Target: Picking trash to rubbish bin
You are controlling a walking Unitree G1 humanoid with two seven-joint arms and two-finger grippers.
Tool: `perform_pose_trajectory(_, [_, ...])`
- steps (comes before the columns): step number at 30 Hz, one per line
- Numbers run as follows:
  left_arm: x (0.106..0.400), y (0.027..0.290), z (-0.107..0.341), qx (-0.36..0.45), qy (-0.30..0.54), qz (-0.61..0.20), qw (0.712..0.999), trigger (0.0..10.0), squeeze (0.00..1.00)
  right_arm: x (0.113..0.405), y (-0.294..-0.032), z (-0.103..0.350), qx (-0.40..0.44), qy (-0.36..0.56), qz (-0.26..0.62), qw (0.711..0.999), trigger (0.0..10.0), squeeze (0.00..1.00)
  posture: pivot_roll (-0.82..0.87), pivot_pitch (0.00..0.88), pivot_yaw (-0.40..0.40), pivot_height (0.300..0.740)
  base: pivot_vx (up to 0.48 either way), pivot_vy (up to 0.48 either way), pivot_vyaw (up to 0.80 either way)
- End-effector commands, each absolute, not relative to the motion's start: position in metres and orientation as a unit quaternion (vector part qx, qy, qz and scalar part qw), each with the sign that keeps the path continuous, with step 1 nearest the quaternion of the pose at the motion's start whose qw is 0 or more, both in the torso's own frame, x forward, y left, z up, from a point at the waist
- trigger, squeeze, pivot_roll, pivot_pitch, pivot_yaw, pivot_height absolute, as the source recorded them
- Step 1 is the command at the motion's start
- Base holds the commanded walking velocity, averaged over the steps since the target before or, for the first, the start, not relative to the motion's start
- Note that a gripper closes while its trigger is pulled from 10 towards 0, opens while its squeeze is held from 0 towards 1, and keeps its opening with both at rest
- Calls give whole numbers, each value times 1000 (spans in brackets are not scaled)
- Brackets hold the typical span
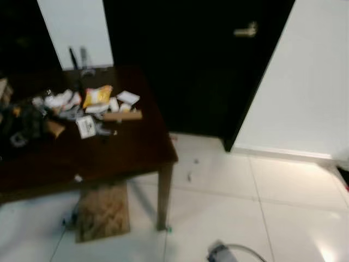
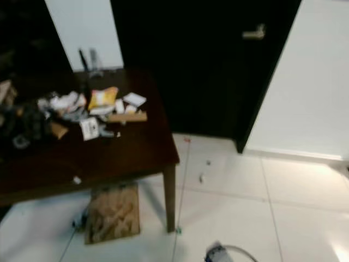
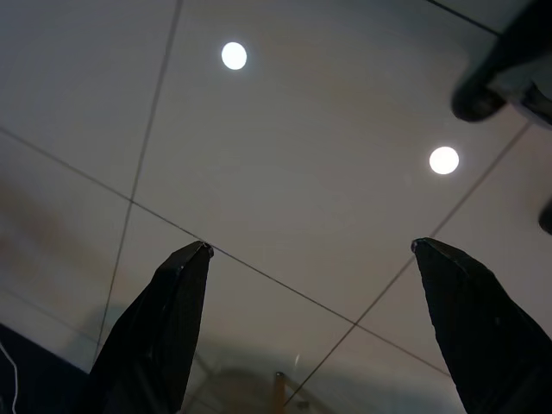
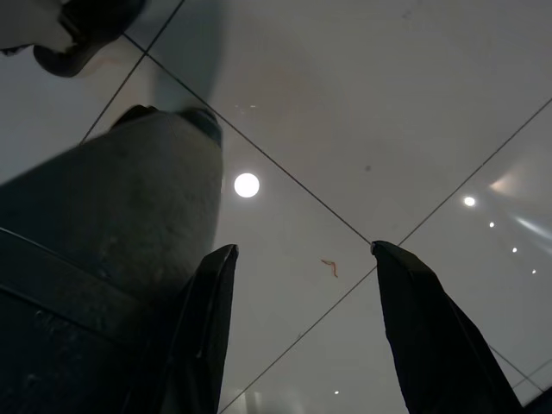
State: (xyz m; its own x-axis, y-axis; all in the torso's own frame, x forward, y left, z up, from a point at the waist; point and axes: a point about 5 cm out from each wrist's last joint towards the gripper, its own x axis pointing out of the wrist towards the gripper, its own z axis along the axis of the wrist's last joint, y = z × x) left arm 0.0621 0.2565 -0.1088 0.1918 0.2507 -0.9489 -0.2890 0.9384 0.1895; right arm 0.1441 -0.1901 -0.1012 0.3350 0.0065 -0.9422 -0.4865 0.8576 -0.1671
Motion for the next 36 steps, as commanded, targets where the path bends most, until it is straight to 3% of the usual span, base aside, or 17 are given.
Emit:
perform_pose_trajectory(1, [62,260,-108,-8,612,172,772,10000,0,135,-188,-105,-206,568,162,780,10000,0,105,36,10,740,0,0,788])
perform_pose_trajectory(36, [67,257,-108,-10,610,166,775,10000,0,133,-191,-105,-203,571,159,779,10000,0,103,49,3,740,0,0,787])
